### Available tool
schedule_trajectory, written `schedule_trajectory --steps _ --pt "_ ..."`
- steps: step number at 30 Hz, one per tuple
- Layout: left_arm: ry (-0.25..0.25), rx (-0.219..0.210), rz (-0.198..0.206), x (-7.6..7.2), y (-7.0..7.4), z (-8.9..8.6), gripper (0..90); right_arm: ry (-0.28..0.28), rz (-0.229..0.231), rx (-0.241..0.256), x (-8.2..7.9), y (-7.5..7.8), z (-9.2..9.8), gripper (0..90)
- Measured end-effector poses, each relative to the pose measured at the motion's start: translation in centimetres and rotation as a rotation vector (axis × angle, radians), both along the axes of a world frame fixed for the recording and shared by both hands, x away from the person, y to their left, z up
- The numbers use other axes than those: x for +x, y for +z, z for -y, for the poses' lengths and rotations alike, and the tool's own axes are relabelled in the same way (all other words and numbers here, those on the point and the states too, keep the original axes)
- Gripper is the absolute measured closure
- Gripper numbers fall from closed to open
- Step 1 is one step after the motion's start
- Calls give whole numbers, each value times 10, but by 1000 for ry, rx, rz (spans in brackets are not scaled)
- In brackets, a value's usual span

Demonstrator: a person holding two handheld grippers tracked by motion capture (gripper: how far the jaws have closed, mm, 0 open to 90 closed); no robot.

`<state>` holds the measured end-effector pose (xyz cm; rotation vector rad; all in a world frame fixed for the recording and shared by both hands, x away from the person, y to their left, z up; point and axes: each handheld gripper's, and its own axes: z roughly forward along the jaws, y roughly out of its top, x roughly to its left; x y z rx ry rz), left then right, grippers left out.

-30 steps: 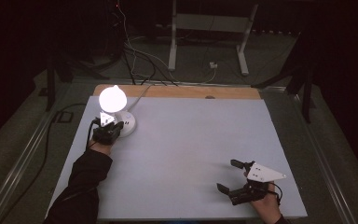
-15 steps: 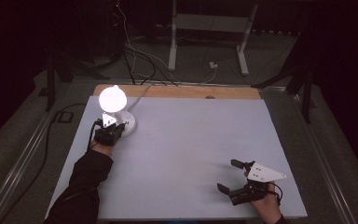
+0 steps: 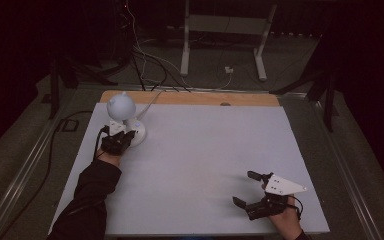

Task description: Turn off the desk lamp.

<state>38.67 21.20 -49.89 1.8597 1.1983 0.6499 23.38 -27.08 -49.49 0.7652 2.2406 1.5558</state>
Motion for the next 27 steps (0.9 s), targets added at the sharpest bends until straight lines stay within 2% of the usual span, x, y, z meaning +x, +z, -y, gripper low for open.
schedule_trajectory --steps 1,4,8,11,12,15,23,27 --pt "-3 -19 7 -1 4 0 900 0 0 0 0 0 0 0" --pt "-12 -15 13 -6 11 1 878 1 -1 -1 0 0 0 0" --pt "-23 -38 -1 -10 18 -1 841 1 3 0 0 0 0 0" --pt "-30 -61 -8 -13 24 -4 753 -1 5 1 0 0 1 0" --pt "-34 -76 -8 -15 26 -5 753 -1 5 1 0 0 1 0" --pt "-33 -108 -13 -19 32 -7 620 -2 -1 -1 0 0 1 0" --pt "-84 -117 -13 -31 45 -4 429 -4 2 1 0 0 1 0" --pt "-99 -129 -26 -37 49 -3 292 -5 -1 -1 0 0 1 0"
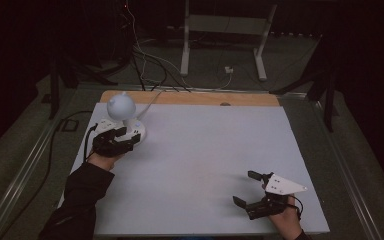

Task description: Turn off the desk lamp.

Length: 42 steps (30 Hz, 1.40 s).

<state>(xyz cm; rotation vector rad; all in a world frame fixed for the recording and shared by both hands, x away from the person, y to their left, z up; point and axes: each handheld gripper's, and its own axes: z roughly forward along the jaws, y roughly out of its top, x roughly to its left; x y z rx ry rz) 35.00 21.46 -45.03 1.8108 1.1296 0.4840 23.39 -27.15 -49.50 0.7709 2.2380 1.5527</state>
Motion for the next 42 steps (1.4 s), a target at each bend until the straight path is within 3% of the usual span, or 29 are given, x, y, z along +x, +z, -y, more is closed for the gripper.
schedule_trajectory --steps 2,7,11,21,36,42 --pt "-34 -13 -12 -4 2 0 173 0 4 3 0 0 0 0" --pt "-75 -37 -8 -15 5 -2 24 2 0 4 0 0 0 0" --pt "-97 -46 -3 -24 6 -5 5 1 -2 5 1 0 0 0" --pt "-166 -7 -27 -48 -2 -3 6 1 -6 3 1 -1 -1 0" --pt "-275 43 -50 -87 -34 1 6 2 -8 0 1 -1 -1 0" --pt "-279 64 -57 -99 -50 -3 6 2 -9 -8 1 -2 -2 0"
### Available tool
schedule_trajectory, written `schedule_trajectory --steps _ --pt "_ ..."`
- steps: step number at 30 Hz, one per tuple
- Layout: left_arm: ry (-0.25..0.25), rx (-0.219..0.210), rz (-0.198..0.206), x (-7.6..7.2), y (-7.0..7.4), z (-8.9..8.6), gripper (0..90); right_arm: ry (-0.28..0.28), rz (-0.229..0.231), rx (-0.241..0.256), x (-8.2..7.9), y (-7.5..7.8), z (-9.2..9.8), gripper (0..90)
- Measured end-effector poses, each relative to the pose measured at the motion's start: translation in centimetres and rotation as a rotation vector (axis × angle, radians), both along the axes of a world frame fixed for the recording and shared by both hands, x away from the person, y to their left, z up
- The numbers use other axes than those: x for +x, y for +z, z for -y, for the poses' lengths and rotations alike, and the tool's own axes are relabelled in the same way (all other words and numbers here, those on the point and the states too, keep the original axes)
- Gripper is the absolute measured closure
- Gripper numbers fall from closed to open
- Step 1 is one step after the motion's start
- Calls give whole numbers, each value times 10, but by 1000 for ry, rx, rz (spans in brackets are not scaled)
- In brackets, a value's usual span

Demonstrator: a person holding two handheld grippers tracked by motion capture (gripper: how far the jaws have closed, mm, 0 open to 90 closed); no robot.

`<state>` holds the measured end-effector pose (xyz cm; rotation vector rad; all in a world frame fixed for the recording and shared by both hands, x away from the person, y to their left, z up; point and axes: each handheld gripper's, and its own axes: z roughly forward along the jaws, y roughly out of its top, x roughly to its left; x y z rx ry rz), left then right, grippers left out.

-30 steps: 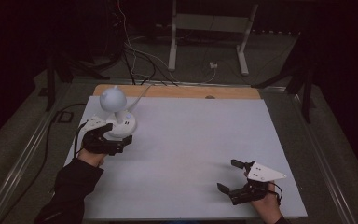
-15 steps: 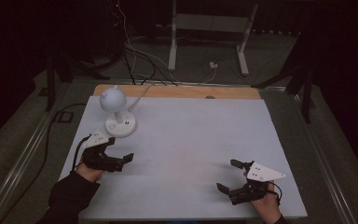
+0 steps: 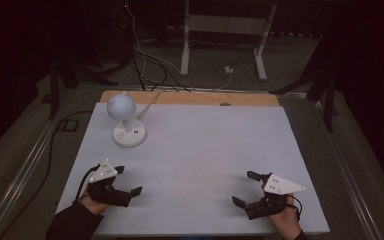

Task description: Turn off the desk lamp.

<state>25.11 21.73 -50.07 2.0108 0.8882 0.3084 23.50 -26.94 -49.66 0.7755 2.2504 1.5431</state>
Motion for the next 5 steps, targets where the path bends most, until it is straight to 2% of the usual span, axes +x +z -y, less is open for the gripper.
schedule_trajectory --steps 4,5 --pt "0 29 13 -4 -5 1 6 1 -2 -2 0 0 0 0" --pt "-1 20 13 -3 -4 0 6 0 -2 -2 0 0 0 0"
